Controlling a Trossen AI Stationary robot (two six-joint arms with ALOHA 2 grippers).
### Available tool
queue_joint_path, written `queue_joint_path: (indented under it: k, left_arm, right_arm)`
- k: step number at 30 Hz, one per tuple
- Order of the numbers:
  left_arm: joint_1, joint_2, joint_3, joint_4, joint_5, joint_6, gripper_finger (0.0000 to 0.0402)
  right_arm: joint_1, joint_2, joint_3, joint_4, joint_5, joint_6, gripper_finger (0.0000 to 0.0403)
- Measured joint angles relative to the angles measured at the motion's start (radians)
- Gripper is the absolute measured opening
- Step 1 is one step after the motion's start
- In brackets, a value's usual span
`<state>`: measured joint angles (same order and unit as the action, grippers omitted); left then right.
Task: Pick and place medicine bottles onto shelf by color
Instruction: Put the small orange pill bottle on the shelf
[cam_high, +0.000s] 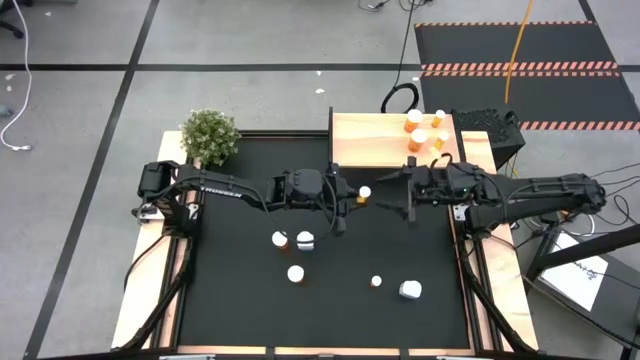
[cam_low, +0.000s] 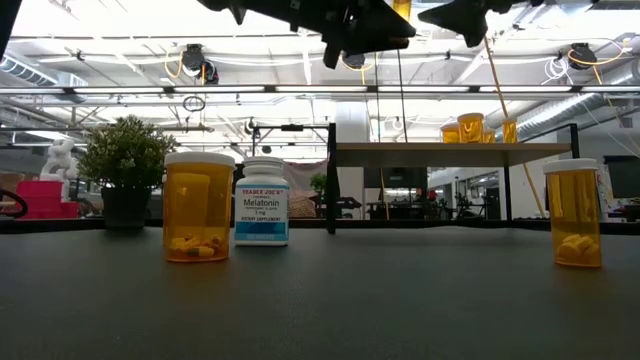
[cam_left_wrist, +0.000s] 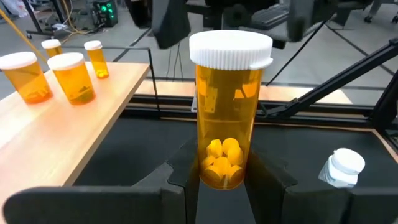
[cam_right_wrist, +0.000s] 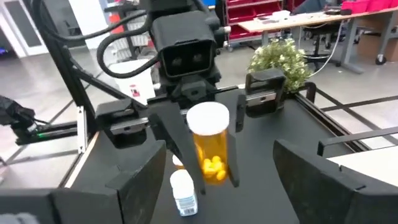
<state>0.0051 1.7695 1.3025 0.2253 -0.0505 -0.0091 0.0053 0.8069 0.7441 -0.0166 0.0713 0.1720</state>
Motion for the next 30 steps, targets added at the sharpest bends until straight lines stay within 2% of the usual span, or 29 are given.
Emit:
queue_joint_path:
  k: [5,11,17,20,24,30]
  left_arm:
    - [-0.001,0.000,0.000,-0.022,-0.001,-0.004,0.0102]
    - [-0.004,0.000,0.000,-0.034,-0.001,-0.005,0.0102]
    - [-0.011,0.000,0.000,-0.049,-0.001,-0.004,0.0102]
    - [-0.016,0.000,0.000,-0.052,-0.001,-0.004,0.0102]
    - [-0.019,0.000,0.000,-0.053,-0.001,0.003,0.0102]
    - [-0.019,0.000,0.000,-0.071,-0.001,0.004,0.0102]
  right_arm:
    - [0.037,0.029,0.008,0.092,0.039,-0.033,0.0293]
    - [0.079,0.120,0.069,0.092,0.041,-0.036,0.0293]
    - [0.110,0.236,0.191,-0.039,0.207,-0.080,0.0293]
    - [0.114,0.273,0.232,-0.121,0.244,-0.079,0.0291]
    - [0.114,0.290,0.246,-0.158,0.242,-0.066,0.0277]
    - [0.114,0.281,0.248,-0.188,0.218,-0.058,0.0228]
